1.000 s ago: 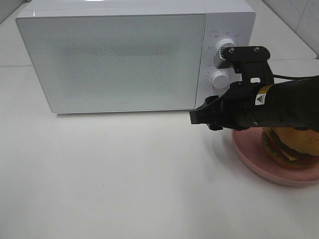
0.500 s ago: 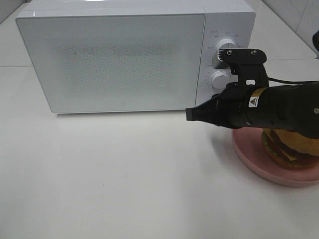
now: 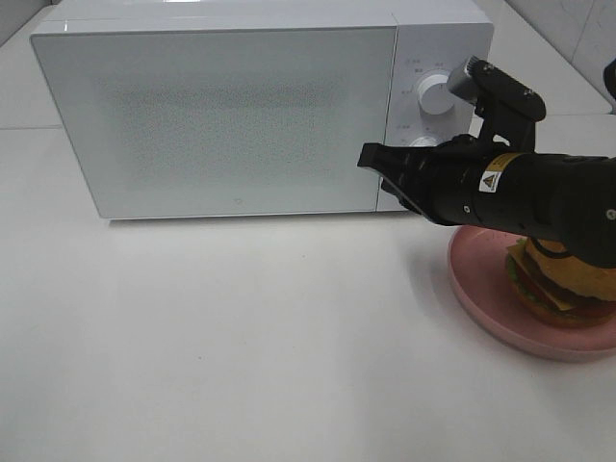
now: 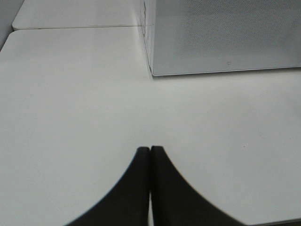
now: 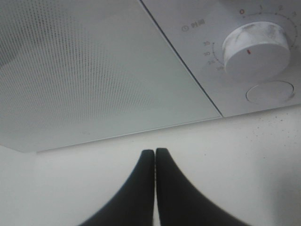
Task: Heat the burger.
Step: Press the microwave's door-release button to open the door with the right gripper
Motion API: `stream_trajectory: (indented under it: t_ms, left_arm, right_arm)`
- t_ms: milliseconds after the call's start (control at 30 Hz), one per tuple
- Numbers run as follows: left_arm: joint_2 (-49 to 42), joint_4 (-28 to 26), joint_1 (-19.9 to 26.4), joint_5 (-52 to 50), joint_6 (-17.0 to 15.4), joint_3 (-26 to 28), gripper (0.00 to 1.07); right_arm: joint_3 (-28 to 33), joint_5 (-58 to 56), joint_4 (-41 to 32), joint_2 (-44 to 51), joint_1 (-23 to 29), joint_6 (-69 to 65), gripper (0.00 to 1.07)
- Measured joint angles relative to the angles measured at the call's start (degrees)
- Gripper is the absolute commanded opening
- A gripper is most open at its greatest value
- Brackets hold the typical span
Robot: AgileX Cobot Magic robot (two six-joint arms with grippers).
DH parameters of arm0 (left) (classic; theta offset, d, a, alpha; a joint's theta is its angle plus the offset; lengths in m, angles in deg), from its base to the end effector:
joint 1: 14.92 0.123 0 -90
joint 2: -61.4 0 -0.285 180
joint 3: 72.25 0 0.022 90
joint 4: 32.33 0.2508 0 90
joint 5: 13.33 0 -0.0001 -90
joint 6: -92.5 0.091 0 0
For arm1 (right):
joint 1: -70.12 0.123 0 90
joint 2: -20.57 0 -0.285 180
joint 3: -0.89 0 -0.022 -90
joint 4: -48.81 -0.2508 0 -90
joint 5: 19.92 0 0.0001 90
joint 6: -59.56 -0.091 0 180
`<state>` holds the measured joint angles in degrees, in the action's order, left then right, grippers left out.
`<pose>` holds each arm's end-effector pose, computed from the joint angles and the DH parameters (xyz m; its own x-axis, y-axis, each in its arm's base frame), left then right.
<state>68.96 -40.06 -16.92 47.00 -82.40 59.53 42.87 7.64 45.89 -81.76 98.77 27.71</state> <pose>-0.0066 -0.0104 0.2802 -0.4331 0.0369 -0.9006 0.1493 0.9883 -0.0313 0.2698 0.1449 0.1695 -0.5867 0.3237 -0.7423 -0.1565 0.8540 0.4961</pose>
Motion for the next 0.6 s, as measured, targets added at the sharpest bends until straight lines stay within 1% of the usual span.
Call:
stream_trajectory:
  t_ms: [300, 433, 600]
  left_arm:
    - [0.00, 0.00, 0.00, 0.00, 0.00, 0.00, 0.00]
    - [0.00, 0.00, 0.00, 0.00, 0.00, 0.00, 0.00]
    - [0.00, 0.00, 0.00, 0.00, 0.00, 0.00, 0.00]
  right_arm:
    - [-0.06, 2.58, 0.00, -0.63, 0.00, -8.02, 0.00]
    - [-0.06, 4.07, 0.00, -3.21, 0.06, -15.30, 0.00]
    - [-0.06, 7.10, 0.00, -4.81, 0.17, -20.74, 0.00]
